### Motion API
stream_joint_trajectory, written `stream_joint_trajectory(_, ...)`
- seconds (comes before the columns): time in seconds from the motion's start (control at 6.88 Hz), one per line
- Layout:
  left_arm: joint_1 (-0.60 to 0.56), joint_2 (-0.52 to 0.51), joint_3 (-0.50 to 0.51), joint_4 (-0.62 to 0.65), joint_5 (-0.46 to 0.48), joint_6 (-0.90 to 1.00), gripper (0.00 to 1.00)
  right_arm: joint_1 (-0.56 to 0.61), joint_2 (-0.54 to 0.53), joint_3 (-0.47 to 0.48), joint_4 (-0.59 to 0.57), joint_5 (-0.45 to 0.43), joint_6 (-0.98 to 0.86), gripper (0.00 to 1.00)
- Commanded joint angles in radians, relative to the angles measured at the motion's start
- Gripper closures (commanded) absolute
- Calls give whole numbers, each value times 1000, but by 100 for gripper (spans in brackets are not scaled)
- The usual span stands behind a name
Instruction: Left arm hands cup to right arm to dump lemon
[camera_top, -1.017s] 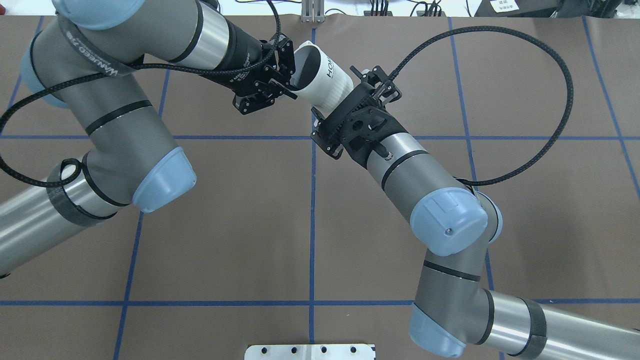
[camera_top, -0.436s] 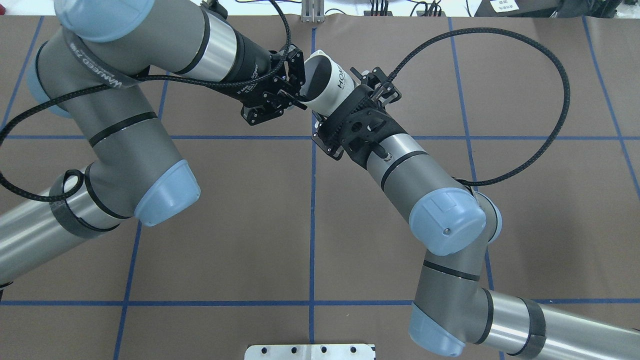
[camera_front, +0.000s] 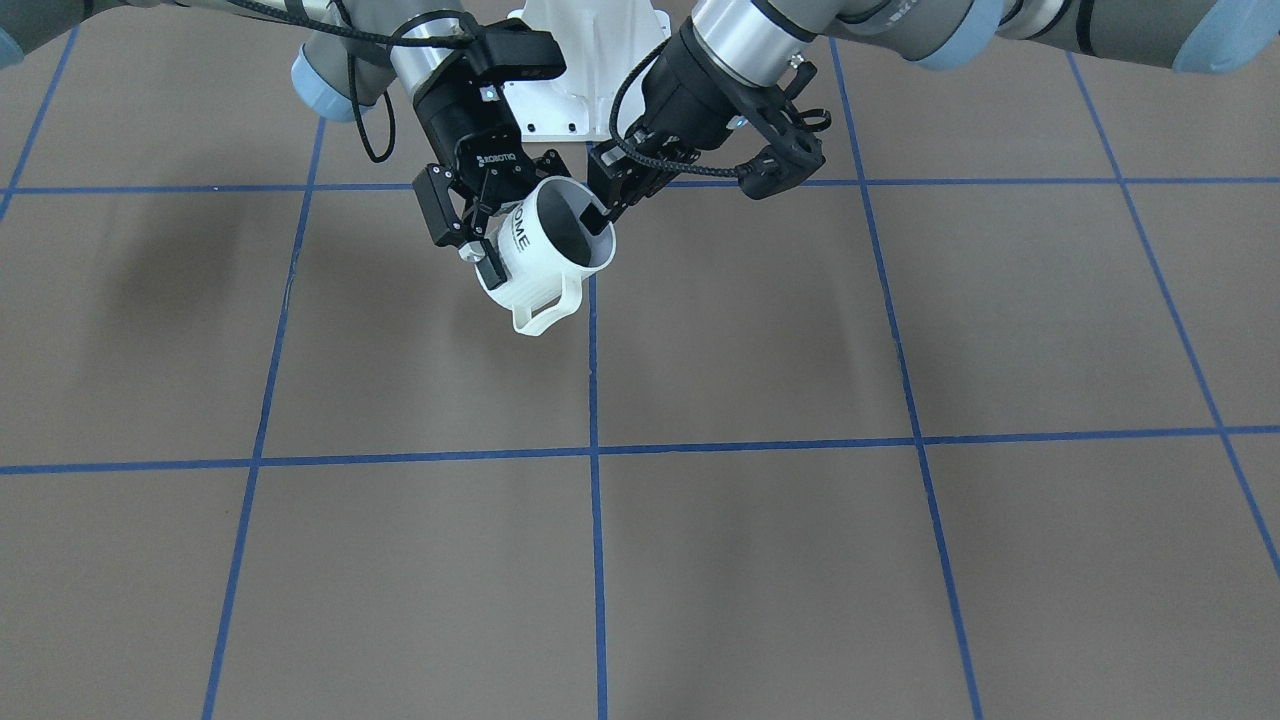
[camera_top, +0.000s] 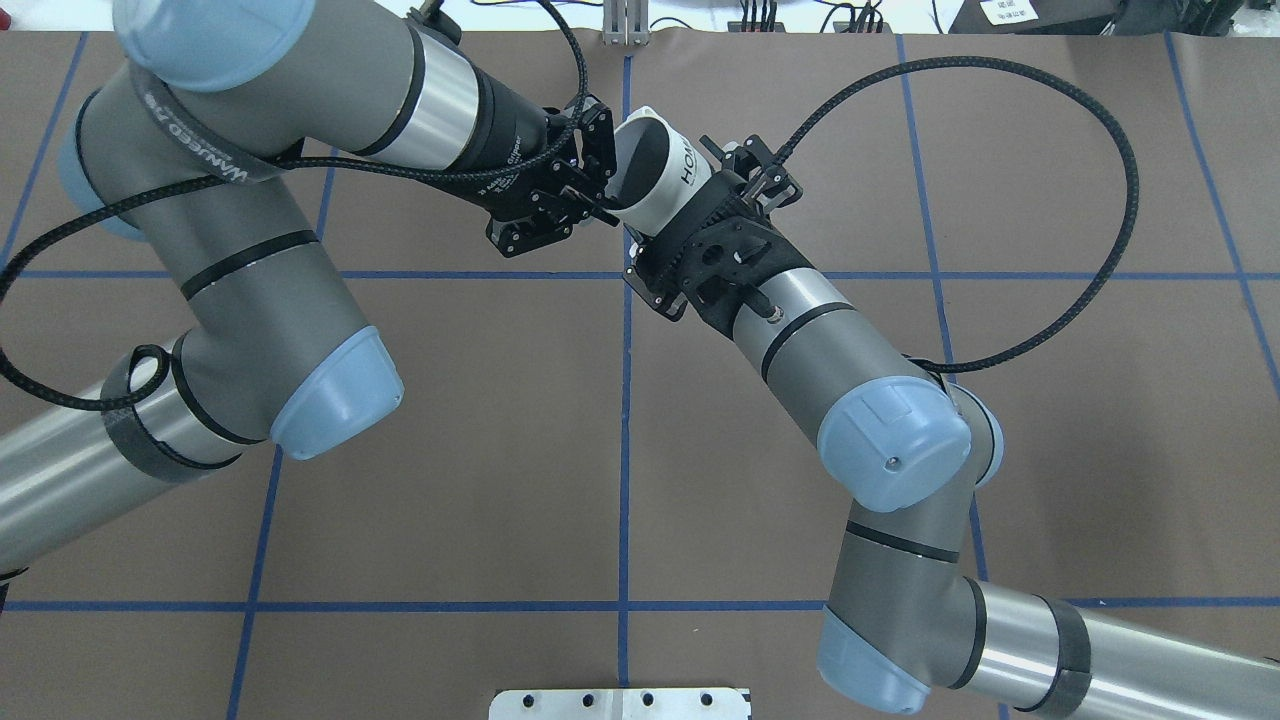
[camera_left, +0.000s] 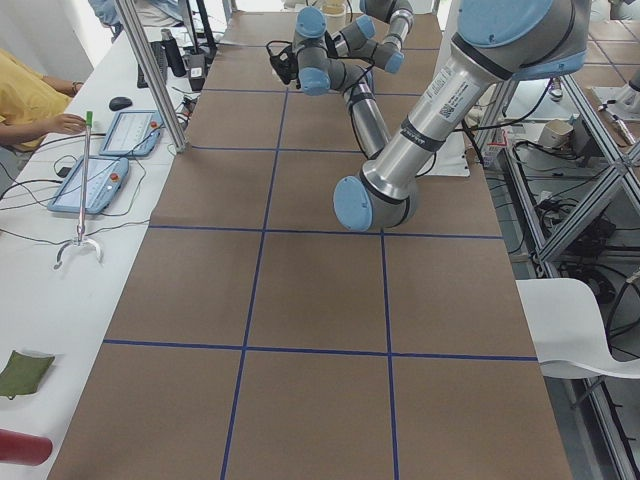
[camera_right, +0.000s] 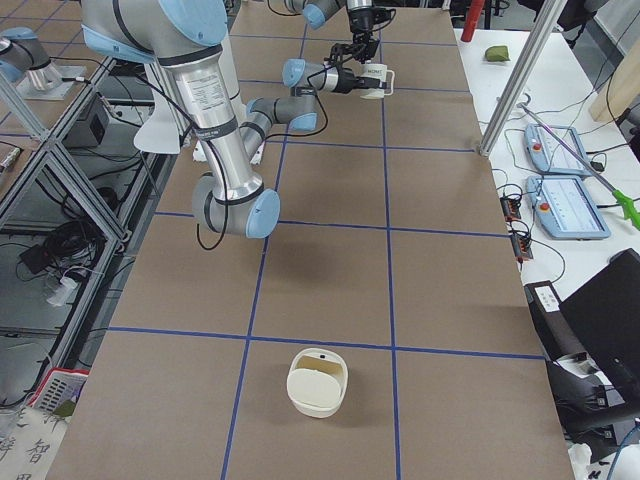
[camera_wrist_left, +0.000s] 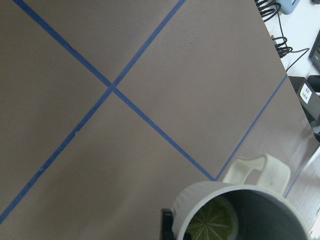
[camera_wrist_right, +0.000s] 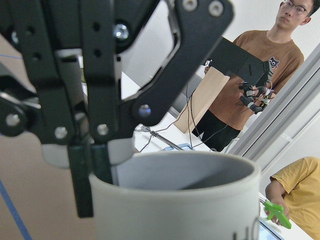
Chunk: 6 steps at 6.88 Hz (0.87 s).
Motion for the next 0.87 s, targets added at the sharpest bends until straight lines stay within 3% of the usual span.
stream_joint_trajectory(0.0, 1, 0, 1, -2, -1, 2, 100, -14, -4, -15, -3, -3, 8, 40)
stream_joint_trajectory(0.15, 1, 1, 1, -3, -2, 11, 89, -16, -6, -15, 0, -4, 13, 57)
stream_joint_trajectory(0.29, 1, 3, 1, -8, 0, 40, 1, -14, -6, -15, 2, -4, 41, 64)
stream_joint_trajectory(0.73, -18, 4, -1, 0, -14, 128, 0, -13, -12, -18, -1, -4, 54, 66)
